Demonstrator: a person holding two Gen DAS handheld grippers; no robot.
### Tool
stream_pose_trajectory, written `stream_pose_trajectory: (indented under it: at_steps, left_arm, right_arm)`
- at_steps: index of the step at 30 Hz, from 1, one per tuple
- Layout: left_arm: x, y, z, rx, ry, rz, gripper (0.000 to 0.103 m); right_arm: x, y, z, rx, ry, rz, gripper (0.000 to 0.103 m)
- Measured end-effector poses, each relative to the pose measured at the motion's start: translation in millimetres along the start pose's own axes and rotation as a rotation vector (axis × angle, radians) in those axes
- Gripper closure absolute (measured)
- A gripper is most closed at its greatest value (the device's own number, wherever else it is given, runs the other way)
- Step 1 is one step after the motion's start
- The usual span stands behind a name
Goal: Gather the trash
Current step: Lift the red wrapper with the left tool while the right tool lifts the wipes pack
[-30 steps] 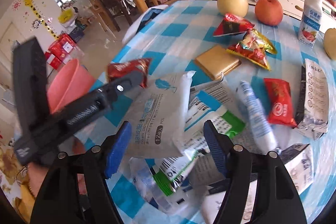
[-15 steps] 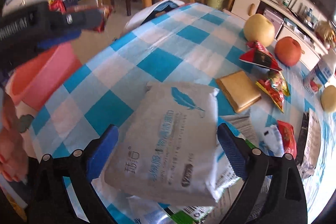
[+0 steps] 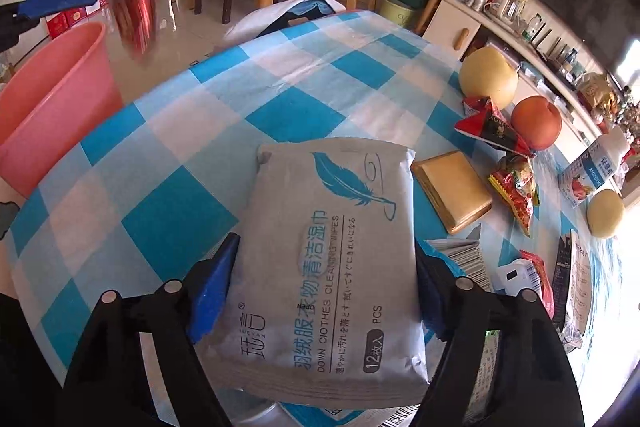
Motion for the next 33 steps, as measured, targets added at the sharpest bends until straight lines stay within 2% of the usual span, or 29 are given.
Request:
stream_pose_trajectory:
  at_steps: [8,12,18,21,24,28,33]
  left_arm:
    - [4.0,-29.6,-7.5,0.039,0.009,-0.053,0.057]
    - [2.4,-29.9,-1.3,0.003,-0.009,-0.054,0.057]
    - [1.1,2.6,35.4,-0.037,-0.070,0.117,0.056]
    - [-0.6,31.4,63.2,-0.037,-0.119,0.307,0.056]
    - [-13.2,47.3,87.5,-0.041,-0.172,0.441,0.056]
    - [-30.1,48.1,114.4,-0.042,-0.245,0.490,0.056]
    - [-32.7,45.2,133.2,-0.065,-0.273,0.432,0.056]
  right_arm:
    - [12.1,8.0,-14.8,-0.010,0.056,0.030,0.029]
    - [22.2,13.9,-33.2,0.009,0.089,0.069,0.029]
    - [29.8,35.8,-66.5,0.042,0.118,0.160,0.029]
    - [29.1,44.1,-76.0,0.060,0.117,0.189,0.029]
    - [28.7,49.8,-79.3,0.093,0.109,0.218,0.029]
    - [30.7,53.0,-81.3,0.140,0.092,0.248,0.028]
    - [28.7,50.2,-81.0,0.160,0.083,0.236,0.028]
Point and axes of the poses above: each gripper's, at about its wrist camera, not at the fingertips, and z roughly the way its jaws point, y to its right, x to its top, the point moved 9 cm from there along z, roughly the way its jaws point, and after that the axes turned 14 degrees about z, right-handed, at the moved point
